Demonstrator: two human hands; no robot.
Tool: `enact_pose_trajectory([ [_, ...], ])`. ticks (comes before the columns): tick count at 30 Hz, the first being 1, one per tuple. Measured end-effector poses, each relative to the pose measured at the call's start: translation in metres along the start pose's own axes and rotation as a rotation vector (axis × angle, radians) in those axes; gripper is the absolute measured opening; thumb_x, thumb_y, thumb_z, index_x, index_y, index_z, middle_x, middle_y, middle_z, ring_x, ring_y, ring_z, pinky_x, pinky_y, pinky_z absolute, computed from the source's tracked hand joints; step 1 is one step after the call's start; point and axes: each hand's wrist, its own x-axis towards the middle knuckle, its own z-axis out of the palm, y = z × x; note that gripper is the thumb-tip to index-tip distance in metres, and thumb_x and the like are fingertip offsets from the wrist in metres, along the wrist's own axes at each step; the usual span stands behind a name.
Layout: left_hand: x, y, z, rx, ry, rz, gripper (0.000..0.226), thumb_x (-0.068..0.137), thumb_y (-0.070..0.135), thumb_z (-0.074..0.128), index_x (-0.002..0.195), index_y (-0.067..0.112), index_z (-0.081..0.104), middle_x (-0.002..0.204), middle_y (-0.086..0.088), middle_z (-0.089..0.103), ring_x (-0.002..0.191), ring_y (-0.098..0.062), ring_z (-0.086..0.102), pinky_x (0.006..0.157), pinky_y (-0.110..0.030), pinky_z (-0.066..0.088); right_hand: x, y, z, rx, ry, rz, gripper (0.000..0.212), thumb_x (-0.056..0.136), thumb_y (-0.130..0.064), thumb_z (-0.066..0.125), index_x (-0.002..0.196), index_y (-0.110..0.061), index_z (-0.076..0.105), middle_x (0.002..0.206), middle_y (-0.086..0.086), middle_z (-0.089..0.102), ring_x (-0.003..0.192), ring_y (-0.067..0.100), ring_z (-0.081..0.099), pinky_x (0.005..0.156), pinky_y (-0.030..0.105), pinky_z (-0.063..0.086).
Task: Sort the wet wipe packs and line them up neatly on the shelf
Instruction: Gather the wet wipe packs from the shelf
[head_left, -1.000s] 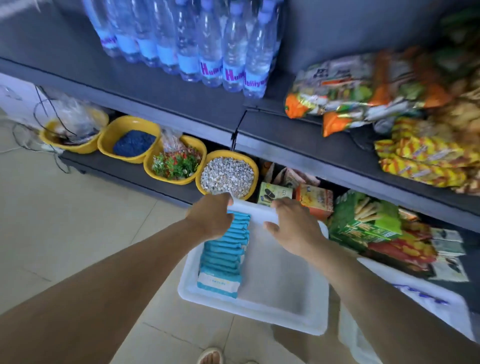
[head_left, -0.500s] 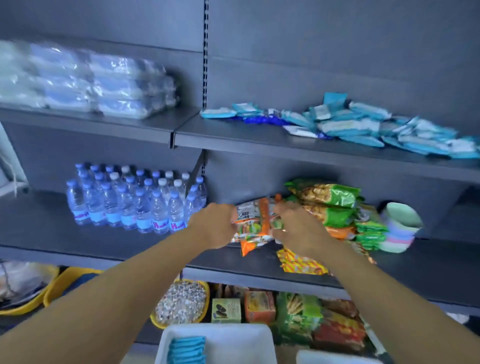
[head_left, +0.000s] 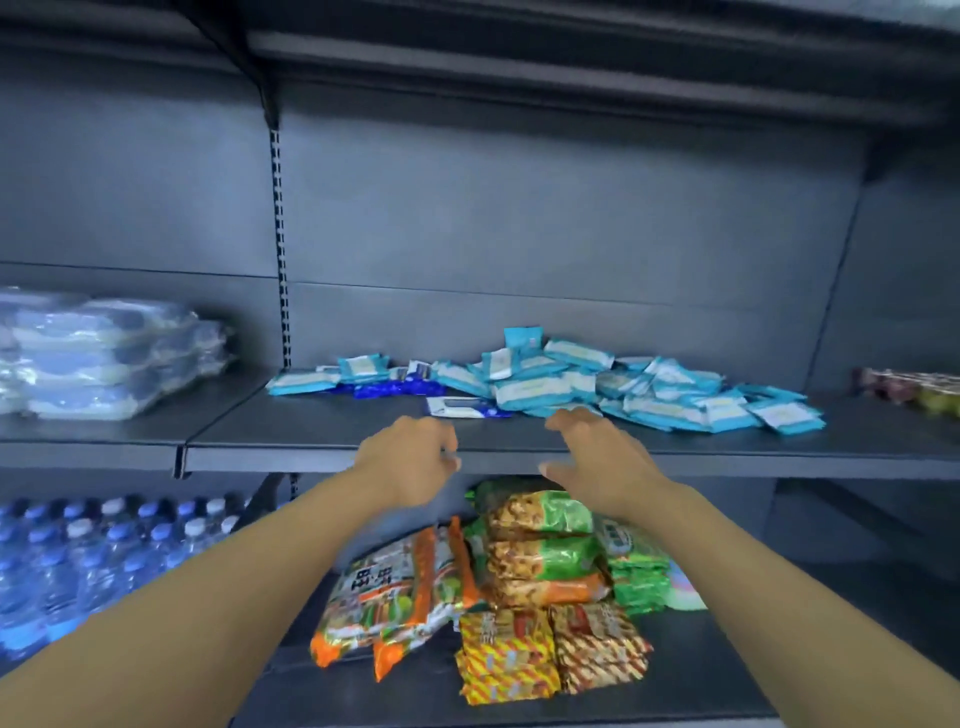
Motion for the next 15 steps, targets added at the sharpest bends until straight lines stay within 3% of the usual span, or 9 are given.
enact_pose_trajectory([
  [7, 0.059, 0.048, 0.018, 0.032, 0.005, -0.058, 0.019, 0.092, 0.036, 0.05, 0.108, 0.028, 0.056, 0.122, 0.002, 0.059, 0.108, -0.023, 0.055, 0.088, -0.036, 0.046, 0.046, 0.082, -0.017, -0.038, 0.032, -0.018, 0.049, 0.091, -0.034, 0.058, 0.132, -0.016, 0.041, 0.133, 0.006, 0.046, 0.118, 0.027, 0.049, 0.088, 0.037, 0.046],
  [15, 0.111, 0.052, 0.037, 0.065, -0.019, -0.094, 0.022, 0.093, 0.037, 0.05, 0.112, 0.027, 0.054, 0.119, 0.003, 0.062, 0.107, -0.019, 0.055, 0.082, -0.034, 0.046, 0.092, 0.125, 0.001, -0.022, 0.0, -0.005, 0.045, 0.092, -0.03, 0.056, 0.131, -0.014, 0.042, 0.135, 0.007, 0.044, 0.119, 0.027, 0.048, 0.091, 0.037, 0.046],
])
